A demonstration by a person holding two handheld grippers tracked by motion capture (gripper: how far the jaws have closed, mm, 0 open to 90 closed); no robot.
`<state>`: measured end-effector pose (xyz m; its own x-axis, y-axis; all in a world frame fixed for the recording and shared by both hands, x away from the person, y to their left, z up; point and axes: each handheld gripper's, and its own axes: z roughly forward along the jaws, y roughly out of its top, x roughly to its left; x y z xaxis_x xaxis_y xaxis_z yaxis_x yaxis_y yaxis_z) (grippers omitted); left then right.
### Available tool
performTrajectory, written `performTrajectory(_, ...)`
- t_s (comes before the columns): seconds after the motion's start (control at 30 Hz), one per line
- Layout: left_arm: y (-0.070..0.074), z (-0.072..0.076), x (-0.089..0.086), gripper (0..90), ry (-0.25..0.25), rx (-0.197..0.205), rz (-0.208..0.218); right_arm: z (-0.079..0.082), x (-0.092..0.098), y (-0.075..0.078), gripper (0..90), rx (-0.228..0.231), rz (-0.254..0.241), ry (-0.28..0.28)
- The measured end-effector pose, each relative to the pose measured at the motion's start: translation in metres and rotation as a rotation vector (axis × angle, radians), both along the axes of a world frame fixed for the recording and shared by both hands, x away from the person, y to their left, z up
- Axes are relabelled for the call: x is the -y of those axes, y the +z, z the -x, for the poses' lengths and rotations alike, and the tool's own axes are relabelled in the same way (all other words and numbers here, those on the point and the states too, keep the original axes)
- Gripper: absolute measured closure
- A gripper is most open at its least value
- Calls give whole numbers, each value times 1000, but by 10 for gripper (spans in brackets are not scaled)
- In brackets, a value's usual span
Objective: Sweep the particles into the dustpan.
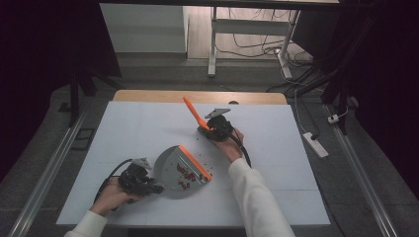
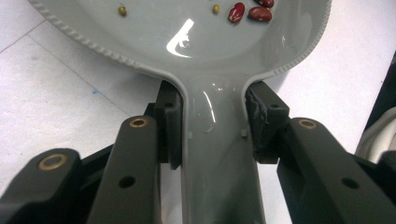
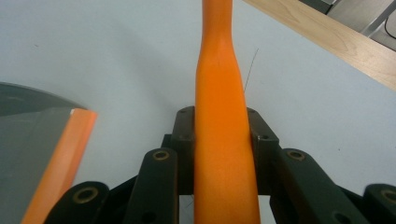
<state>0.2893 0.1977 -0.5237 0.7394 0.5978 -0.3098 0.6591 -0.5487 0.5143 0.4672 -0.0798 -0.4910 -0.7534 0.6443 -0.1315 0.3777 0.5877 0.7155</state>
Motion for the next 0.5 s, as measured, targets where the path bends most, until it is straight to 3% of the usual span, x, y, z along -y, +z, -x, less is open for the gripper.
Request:
performTrajectory(0.17,0,1,1,621,3,1,-1,-1,-14,-4,701,-13,20,30)
performTrajectory(0.3,0,2,1,621,6,3,-4,7,-18,-3,701,7,74,89)
performTrajectory(0.5,-1,2,1,621,8,1,-7,23,-15,-4,700,-9,66,200)
